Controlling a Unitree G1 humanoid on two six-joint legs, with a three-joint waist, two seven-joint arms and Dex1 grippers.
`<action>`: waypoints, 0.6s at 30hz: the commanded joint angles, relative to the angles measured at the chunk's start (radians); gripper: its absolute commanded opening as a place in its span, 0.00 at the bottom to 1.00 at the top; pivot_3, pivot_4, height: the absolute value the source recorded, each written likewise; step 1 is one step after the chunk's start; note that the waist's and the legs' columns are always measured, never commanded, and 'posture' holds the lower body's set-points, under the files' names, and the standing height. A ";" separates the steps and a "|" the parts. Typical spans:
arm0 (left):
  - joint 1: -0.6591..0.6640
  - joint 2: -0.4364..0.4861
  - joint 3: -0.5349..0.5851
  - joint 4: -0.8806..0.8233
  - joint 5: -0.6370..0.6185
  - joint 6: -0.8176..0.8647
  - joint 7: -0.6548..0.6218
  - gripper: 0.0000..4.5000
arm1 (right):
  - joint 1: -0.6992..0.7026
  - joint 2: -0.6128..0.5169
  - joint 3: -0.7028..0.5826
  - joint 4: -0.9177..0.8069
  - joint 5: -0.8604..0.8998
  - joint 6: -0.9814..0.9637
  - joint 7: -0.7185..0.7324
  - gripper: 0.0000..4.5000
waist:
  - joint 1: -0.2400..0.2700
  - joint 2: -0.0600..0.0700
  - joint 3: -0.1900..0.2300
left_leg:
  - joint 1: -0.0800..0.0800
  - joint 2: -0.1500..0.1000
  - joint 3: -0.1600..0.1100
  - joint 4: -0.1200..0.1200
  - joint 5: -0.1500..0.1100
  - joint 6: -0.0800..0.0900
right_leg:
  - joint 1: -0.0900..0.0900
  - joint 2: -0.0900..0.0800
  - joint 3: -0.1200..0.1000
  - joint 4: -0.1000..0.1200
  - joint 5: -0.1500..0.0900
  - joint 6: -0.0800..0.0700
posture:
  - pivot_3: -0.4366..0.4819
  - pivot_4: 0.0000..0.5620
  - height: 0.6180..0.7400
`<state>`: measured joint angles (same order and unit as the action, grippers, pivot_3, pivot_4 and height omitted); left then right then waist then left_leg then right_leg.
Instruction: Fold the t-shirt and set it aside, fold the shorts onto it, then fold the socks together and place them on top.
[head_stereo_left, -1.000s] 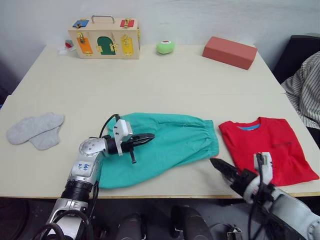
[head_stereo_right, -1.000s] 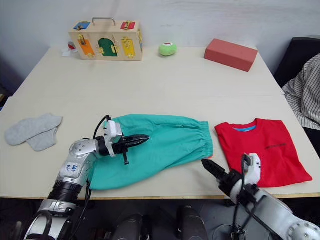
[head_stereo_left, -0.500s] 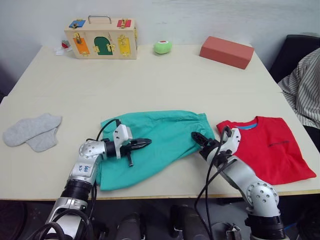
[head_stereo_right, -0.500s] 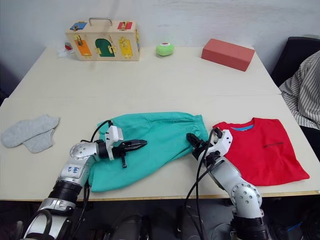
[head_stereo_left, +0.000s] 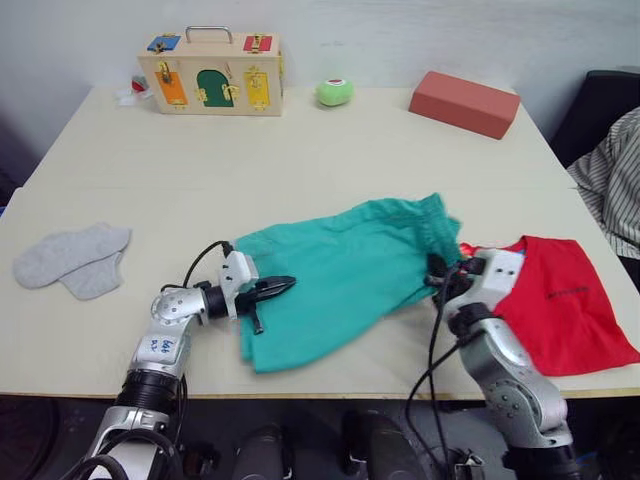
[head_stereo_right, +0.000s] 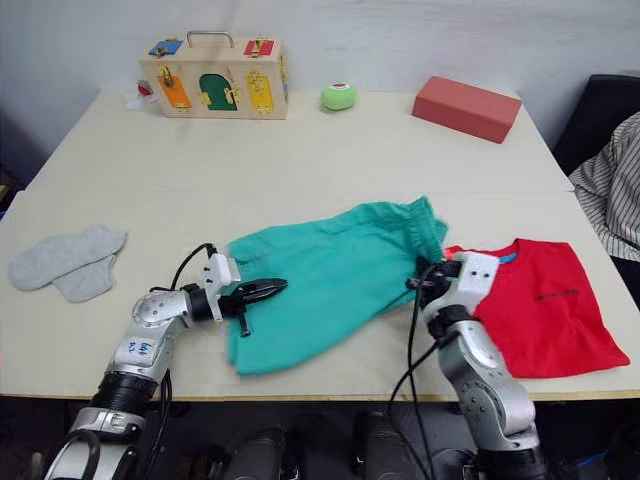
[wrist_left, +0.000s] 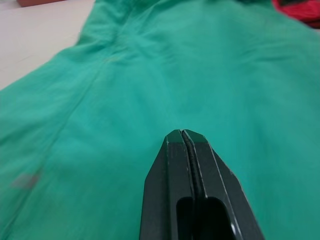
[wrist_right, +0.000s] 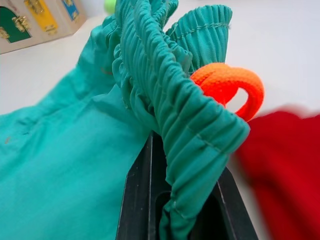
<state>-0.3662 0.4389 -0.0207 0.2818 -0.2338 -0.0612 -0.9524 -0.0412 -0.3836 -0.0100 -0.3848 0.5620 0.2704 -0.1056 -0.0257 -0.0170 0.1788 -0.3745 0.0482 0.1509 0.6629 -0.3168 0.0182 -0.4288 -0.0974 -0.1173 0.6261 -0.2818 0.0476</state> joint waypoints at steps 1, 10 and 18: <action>0.012 0.007 0.000 -0.043 0.004 0.034 0.026 0.00 | -0.033 -0.091 0.018 -0.111 -0.218 -0.048 0.057 0.01 | -0.003 0.001 0.000 | 0.000 0.000 0.000 0.000 0.000 0.000 | 0.000 0.000 0.000 0.000 0.000 0.000 | 0.48 0.27 1.00; 0.012 0.007 -0.015 -0.083 0.014 0.124 0.066 0.00 | -0.222 -0.130 0.262 -0.192 -0.391 0.116 0.267 0.01 | -0.001 0.002 0.001 | 0.002 0.003 0.000 -0.002 0.002 -0.004 | -0.001 0.002 0.000 0.001 -0.001 -0.001 | 0.48 0.27 1.00; 0.064 0.035 -0.019 -0.148 0.022 0.194 0.088 0.00 | -0.286 0.001 0.401 -0.155 -0.438 0.272 0.320 0.01 | -0.002 0.002 0.001 | 0.000 0.001 0.001 -0.001 0.001 -0.002 | -0.001 0.000 -0.002 0.000 -0.001 -0.001 | 0.48 0.27 1.00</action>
<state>-0.3241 0.4587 -0.0416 0.1619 -0.2209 0.1240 -0.8696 -0.3107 -0.3974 0.3946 -0.5300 0.1421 0.5300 0.2146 -0.0273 -0.0155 0.1799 -0.3742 0.0495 0.1514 0.6621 -0.3160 0.0160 -0.4297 -0.0971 -0.1190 0.6263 -0.2824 0.0465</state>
